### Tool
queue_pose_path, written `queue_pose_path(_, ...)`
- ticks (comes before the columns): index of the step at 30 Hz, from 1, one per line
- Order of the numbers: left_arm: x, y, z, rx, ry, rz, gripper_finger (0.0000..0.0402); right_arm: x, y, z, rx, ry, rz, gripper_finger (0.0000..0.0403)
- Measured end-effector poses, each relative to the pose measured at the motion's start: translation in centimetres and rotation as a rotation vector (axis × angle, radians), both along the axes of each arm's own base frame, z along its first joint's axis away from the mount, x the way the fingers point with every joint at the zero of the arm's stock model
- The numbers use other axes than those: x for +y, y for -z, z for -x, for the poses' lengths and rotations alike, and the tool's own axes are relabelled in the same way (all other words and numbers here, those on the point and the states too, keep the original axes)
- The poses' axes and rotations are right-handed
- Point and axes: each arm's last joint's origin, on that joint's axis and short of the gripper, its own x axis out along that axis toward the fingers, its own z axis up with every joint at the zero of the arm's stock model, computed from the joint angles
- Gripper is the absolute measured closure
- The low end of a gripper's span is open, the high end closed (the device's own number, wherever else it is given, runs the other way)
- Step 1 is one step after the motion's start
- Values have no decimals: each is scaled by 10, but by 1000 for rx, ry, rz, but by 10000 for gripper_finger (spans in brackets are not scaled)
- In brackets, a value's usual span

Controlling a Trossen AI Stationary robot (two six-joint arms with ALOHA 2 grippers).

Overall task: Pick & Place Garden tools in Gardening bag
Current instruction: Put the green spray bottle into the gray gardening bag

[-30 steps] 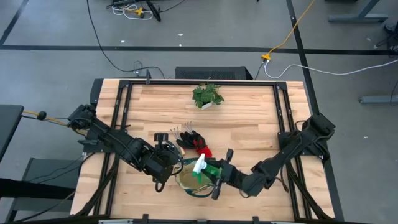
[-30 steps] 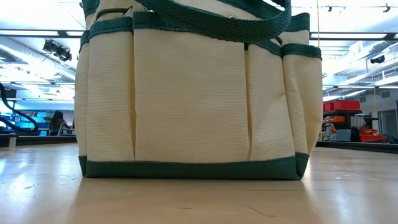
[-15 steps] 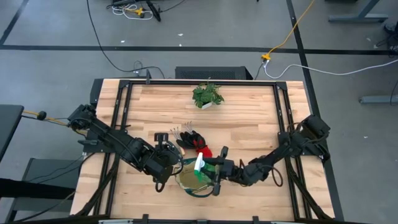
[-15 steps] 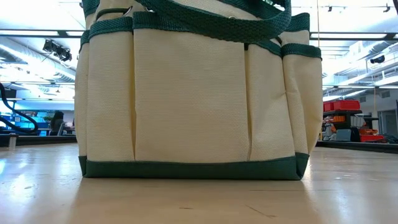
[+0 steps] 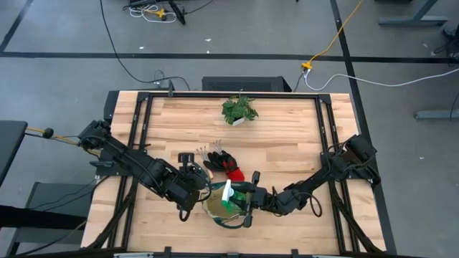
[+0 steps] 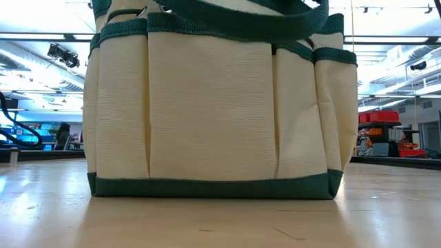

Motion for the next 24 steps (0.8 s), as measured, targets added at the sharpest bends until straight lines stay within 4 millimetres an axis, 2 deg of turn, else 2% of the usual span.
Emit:
queue_pose_path(11,0,0,0,0,0,0,273,-1,6,1,29,0,13,281)
queue_pose_path(18,0,0,0,-1,0,-2,273,-8,24,14,22,-8,-49,281)
queue_pose_path(24,0,0,0,-4,-3,-9,273,-1,31,24,42,-44,-12,281)
